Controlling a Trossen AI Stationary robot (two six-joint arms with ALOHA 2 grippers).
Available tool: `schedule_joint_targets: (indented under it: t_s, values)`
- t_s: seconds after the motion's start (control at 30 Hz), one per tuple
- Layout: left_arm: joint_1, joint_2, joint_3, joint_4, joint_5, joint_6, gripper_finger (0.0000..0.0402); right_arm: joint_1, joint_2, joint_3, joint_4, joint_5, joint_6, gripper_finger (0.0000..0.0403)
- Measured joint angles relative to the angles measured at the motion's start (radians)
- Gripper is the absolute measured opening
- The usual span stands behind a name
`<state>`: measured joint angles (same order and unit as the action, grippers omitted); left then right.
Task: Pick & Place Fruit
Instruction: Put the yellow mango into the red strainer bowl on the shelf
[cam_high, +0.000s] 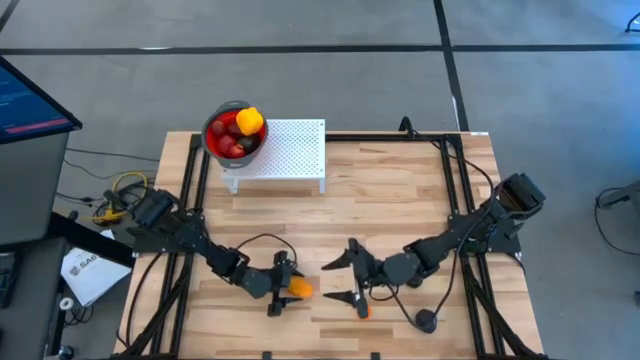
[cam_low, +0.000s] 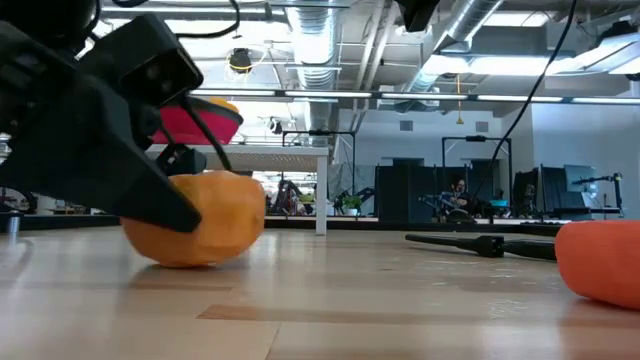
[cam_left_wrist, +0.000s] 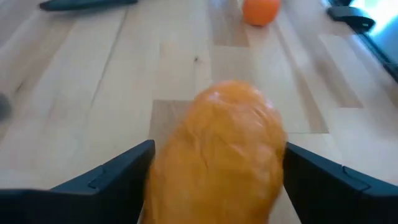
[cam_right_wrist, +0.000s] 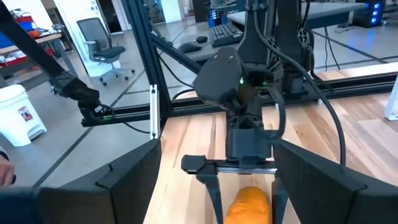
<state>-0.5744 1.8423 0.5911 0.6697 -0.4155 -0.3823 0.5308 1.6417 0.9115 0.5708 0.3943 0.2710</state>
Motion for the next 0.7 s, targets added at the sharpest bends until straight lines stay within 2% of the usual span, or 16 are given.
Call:
schedule_joint_targets:
  t_s: [0.27, 0.5, 0.57, 0.7]
  values:
    - [-0.01, -0.009, 0.002, 0.009, -0.048, -0.07, 0.0286, 0.0, 0.0, 0.0, -0.023, 0.0, 0.0, 0.0306]
    - [-0.01, -0.013, 0.002, 0.002, -0.047, -0.069, 0.021, 0.0, 0.0, 0.0, -0.042, 0.0, -0.008, 0.0306]
    - [-0.01, -0.03, 0.001, -0.002, -0.041, -0.067, 0.0196, -0.001, 0.0, 0.0, -0.042, 0.0, -0.012, 0.0306]
    - [-0.01, -0.145, 0.001, -0.015, -0.04, -0.002, 0.02, -0.002, 0.0, 0.0, -0.041, 0.0, -0.033, 0.0306]
